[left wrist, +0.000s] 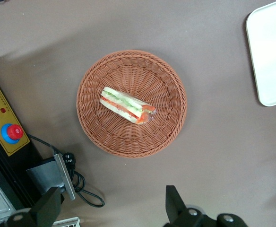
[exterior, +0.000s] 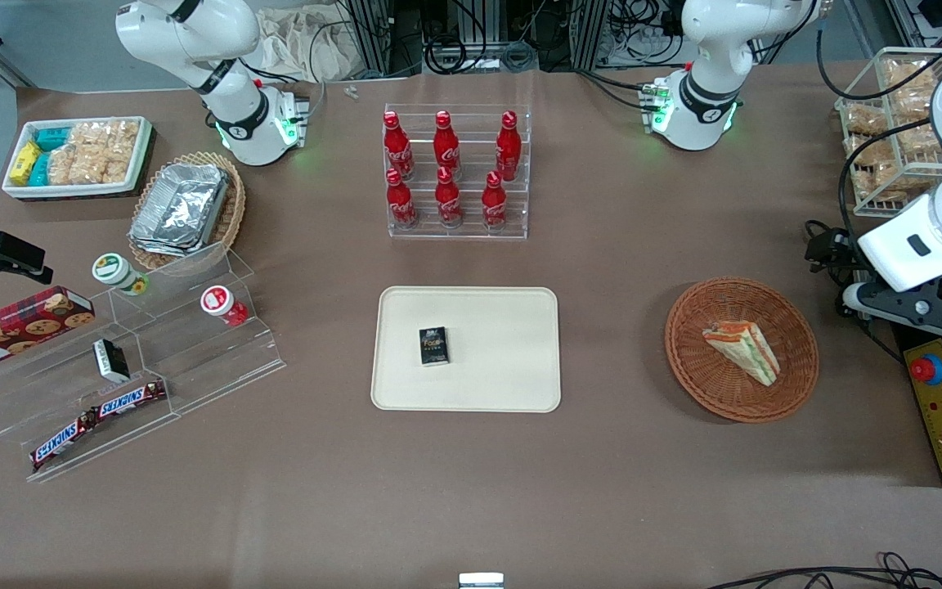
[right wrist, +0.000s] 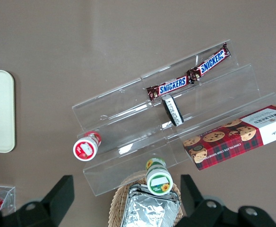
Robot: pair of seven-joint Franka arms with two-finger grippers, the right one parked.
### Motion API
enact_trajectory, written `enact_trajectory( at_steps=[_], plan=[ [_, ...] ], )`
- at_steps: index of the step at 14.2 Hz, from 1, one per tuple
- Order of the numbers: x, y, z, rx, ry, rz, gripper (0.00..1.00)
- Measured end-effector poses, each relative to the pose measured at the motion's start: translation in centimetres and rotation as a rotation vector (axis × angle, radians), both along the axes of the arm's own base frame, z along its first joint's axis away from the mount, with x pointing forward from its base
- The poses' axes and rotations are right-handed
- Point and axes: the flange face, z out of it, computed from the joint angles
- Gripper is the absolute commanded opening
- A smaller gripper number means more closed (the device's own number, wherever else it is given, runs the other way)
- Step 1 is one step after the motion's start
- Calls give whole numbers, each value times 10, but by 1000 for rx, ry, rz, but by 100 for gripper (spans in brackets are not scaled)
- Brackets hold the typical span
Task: Place sandwich from basket to tray
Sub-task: 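Lower the left gripper over the wrapped sandwich in the wicker basket, then close the left gripper on the wrapped sandwich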
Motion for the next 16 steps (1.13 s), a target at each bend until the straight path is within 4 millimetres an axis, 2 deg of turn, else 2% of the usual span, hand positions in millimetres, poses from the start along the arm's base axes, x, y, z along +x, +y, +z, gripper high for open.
enact_trajectory(
  at_steps=[4, 7, 9, 12, 16],
  plan=[
    [3, -1, -5, -13, 8, 14, 100],
    [13, 1, -33, -2, 47, 195, 100],
    [20, 2, -68, 22, 80, 401, 100],
    [26, -4, -131, 23, 1, 708, 100],
    [8, -12, -213, 1, -80, 1014, 100]
  ],
)
